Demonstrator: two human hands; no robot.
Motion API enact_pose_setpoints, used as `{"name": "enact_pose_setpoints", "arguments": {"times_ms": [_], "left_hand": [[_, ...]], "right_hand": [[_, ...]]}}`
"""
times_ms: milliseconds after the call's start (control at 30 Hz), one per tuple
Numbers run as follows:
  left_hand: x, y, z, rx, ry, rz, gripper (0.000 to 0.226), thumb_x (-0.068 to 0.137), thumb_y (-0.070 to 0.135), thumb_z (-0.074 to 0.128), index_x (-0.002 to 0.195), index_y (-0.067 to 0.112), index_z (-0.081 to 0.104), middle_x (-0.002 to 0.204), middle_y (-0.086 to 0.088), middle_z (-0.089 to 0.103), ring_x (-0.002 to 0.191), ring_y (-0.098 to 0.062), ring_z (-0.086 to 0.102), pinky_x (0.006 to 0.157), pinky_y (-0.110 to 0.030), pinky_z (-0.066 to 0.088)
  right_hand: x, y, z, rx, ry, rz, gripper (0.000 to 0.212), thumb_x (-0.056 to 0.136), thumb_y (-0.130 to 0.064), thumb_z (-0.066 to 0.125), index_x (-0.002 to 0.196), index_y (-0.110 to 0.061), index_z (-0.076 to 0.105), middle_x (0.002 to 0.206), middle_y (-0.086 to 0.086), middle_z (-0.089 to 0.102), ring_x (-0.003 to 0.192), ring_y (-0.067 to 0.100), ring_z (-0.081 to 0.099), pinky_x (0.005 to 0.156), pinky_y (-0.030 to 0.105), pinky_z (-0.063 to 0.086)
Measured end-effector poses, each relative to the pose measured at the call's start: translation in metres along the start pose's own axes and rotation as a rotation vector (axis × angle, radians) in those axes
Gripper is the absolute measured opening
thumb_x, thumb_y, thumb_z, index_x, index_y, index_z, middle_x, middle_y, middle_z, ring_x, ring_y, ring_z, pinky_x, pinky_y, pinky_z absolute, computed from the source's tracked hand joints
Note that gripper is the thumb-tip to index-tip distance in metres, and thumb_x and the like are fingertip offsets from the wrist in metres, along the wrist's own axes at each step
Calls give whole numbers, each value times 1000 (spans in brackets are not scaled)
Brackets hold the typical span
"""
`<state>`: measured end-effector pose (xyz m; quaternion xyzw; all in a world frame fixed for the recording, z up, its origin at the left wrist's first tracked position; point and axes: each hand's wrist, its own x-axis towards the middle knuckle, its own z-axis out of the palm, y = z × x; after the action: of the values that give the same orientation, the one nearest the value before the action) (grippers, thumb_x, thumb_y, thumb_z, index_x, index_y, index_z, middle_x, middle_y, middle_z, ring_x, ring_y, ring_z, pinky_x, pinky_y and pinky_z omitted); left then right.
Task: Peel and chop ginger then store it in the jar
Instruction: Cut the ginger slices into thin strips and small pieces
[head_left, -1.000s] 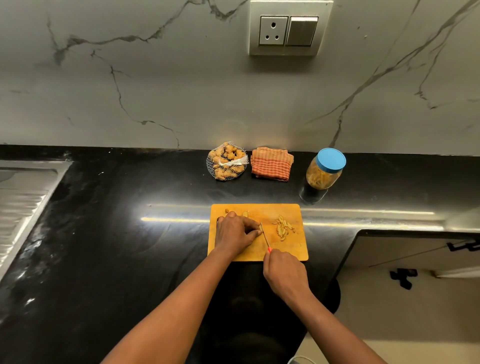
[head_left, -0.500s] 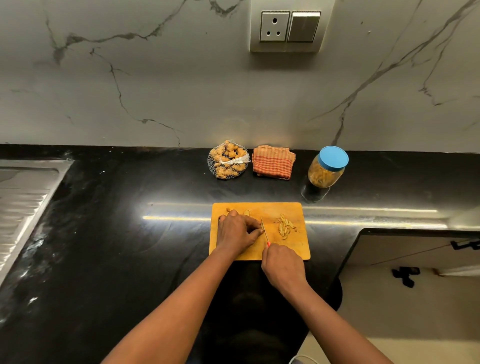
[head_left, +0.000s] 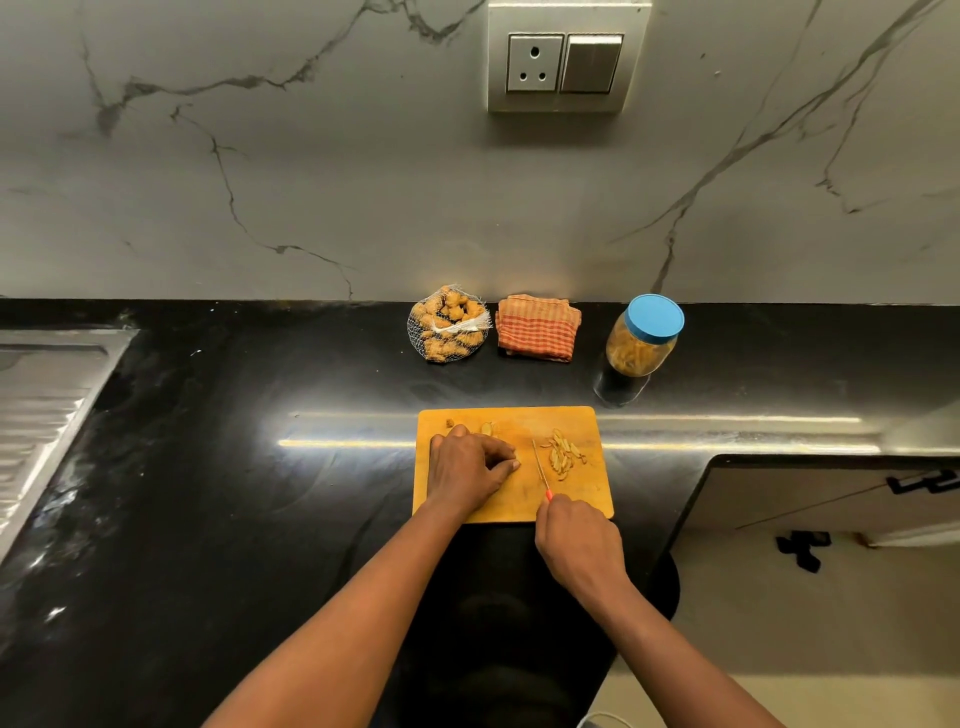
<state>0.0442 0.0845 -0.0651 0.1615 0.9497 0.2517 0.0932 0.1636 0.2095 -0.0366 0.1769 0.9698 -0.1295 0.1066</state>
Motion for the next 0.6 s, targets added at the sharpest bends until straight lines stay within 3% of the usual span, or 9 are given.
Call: {"name": "enact_pose_setpoints", "arguments": {"times_ms": [600], "left_hand": [[-1, -1, 3, 0, -2, -3, 21, 82, 49, 70, 100, 39, 74, 103, 23, 70, 99, -8, 48, 89, -38, 37]], "right_hand": [[4, -11, 2, -12, -31, -80, 40, 106, -37, 30, 97, -15, 62, 87, 4, 67, 78, 22, 65, 56, 30, 39]]}}
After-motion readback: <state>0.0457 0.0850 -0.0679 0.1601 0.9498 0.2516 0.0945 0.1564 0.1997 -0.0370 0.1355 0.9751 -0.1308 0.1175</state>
